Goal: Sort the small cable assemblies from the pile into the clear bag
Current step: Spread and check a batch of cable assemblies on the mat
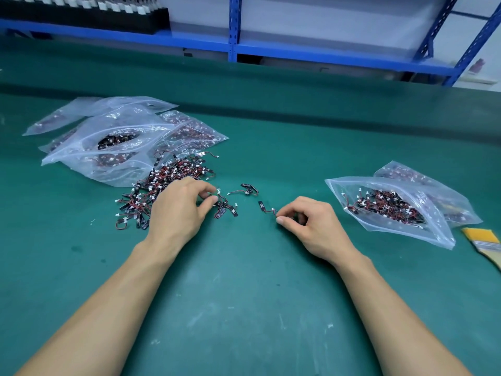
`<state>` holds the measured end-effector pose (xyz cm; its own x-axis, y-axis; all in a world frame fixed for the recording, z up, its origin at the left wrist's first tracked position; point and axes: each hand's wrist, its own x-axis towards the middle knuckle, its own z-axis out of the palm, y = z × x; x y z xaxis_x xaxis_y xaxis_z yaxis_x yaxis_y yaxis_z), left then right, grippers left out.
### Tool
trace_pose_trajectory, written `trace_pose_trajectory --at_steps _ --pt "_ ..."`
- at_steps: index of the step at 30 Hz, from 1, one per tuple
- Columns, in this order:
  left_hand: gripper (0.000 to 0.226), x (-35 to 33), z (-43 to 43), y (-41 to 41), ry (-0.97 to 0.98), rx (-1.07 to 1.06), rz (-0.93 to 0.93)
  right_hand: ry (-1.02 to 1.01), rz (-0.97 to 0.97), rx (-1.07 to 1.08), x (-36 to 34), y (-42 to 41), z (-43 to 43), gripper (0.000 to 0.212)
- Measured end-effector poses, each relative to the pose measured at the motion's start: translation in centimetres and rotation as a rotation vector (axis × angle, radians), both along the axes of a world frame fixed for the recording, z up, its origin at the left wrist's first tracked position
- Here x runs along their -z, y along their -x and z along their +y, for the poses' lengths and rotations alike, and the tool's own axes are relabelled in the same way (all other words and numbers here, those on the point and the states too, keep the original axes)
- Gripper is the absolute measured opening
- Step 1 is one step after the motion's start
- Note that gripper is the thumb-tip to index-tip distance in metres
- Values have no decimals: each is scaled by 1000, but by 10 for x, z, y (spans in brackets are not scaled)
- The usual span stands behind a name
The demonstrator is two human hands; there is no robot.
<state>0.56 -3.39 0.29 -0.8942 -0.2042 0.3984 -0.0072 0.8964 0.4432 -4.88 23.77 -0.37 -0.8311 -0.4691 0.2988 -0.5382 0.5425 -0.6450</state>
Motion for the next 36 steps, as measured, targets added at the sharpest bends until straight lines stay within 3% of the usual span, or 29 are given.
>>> trace_pose_trajectory --at_steps 7,11,14,19,30,36 --pt "11 -5 1 -2 -76 -8 180 303 -68 61 -1 3 3 18" --pt "16 -4 16 -5 -25 180 190 154 56 159 0 4 4 19" --pt "31 -1 43 -6 109 373 70 48 62 170 1 5 5 15" --pt "50 8 68 0 311 429 -112 -64 55 153 -3 1 5 21" --pt "31 7 52 -13 233 441 -90 -193 27 -26 -11 -1 13 12" --pt "32 5 52 -18 217 484 -108 -163 -18 144 -6 4 15 10"
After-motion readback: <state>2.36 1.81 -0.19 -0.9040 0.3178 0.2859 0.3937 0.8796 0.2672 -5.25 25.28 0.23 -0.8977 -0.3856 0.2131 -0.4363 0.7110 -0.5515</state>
